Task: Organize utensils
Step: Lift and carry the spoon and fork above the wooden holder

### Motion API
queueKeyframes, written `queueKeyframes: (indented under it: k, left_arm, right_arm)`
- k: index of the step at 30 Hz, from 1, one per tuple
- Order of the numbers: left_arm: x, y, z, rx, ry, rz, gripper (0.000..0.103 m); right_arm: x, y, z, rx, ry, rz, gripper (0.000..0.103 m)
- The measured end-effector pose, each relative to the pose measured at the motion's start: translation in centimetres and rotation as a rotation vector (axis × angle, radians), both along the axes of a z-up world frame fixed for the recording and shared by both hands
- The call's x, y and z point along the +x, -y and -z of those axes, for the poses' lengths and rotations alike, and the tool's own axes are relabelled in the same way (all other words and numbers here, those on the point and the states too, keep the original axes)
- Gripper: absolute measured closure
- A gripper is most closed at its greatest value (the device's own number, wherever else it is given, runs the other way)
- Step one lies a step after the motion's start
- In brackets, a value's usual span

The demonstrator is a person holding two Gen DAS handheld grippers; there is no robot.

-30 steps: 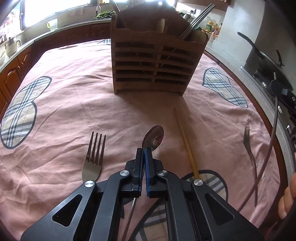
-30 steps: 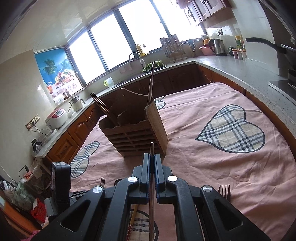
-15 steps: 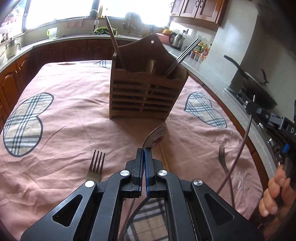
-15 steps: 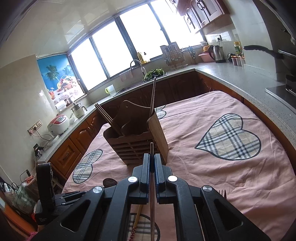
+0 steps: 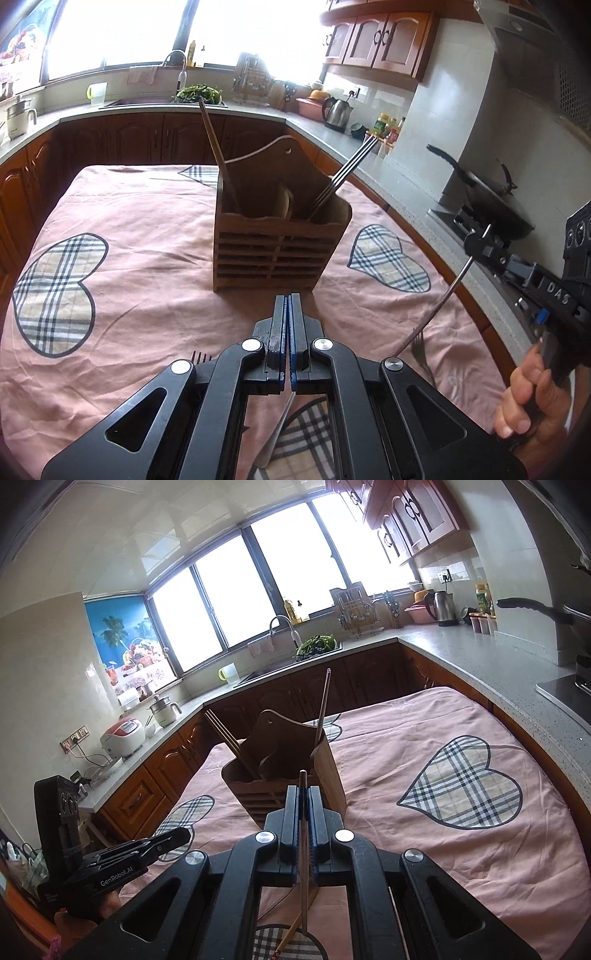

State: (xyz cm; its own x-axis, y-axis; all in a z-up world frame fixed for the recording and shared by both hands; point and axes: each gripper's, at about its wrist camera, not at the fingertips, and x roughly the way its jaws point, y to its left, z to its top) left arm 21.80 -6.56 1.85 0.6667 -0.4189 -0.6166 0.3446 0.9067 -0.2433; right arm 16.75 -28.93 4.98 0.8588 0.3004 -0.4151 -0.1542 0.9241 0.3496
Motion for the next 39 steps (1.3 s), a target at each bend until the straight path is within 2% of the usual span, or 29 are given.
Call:
queueKeyframes:
  k: [4, 7, 8, 9, 11, 13, 17, 19, 20, 21, 24, 39]
  left_arm:
    - [1.8, 2.3, 2.9, 0.097, -0.079, 0.069, 0.102]
    - [2.8, 4.5, 5.0, 0.152, -0.121, 0.139, 0.087]
    - [3.1, 5.2, 5.6, 0.163, -0.142, 0.16, 0.075]
    - [3.4, 5.7, 6.2, 0.165, -0.159, 0.176, 0.068]
    - [3.8, 6.9, 7.2, 0.19, -0.181, 0.207, 0.068]
    - [4.1, 7.9, 8.2, 0.248, -0.191, 0.218, 0.068]
    - [4.5, 9.1, 9.9, 0.296, -0.23, 0.257, 0.068]
    - [4.4, 9.5, 10.1, 0.317, -0.212, 0.268, 0.07]
    - [4.4, 9.7, 10.1, 0.322, -0.207, 0.276, 0.08]
    - [4.4, 9.9, 10.0, 0.317, -0.208, 0.284, 0.091]
    - [4.6, 9.6, 9.5, 0.294, -0.194, 0.286, 0.099]
    - [0.9, 2.5, -0.5, 0.033, 0.028, 0.113, 0.102]
  right_arm:
    - [-0.2, 0.7, 0.3, 0.005, -0.009, 0.009, 0.099]
    - [-0.6, 1.4, 0.3, 0.008, -0.009, 0.021, 0.099]
    - [-0.7, 1.7, 0.3, 0.009, -0.009, 0.026, 0.099]
    - [-0.9, 1.9, 0.3, 0.009, -0.008, 0.032, 0.099]
    - [-1.1, 2.6, 0.3, 0.015, -0.01, 0.042, 0.099]
    - [-1.3, 3.2, 0.3, 0.02, -0.011, 0.051, 0.099]
    - [-1.5, 4.4, 0.3, 0.029, -0.012, 0.071, 0.099]
    - [-1.4, 4.9, 0.4, 0.036, -0.016, 0.078, 0.099]
    - [-1.3, 5.0, 0.5, 0.041, -0.019, 0.08, 0.099]
    - [-1.2, 5.2, 0.6, 0.045, -0.021, 0.082, 0.099]
    - [-1.1, 5.2, 0.8, 0.051, -0.026, 0.085, 0.099]
    - [-0.8, 3.4, -0.6, 0.045, 0.016, 0.047, 0.099]
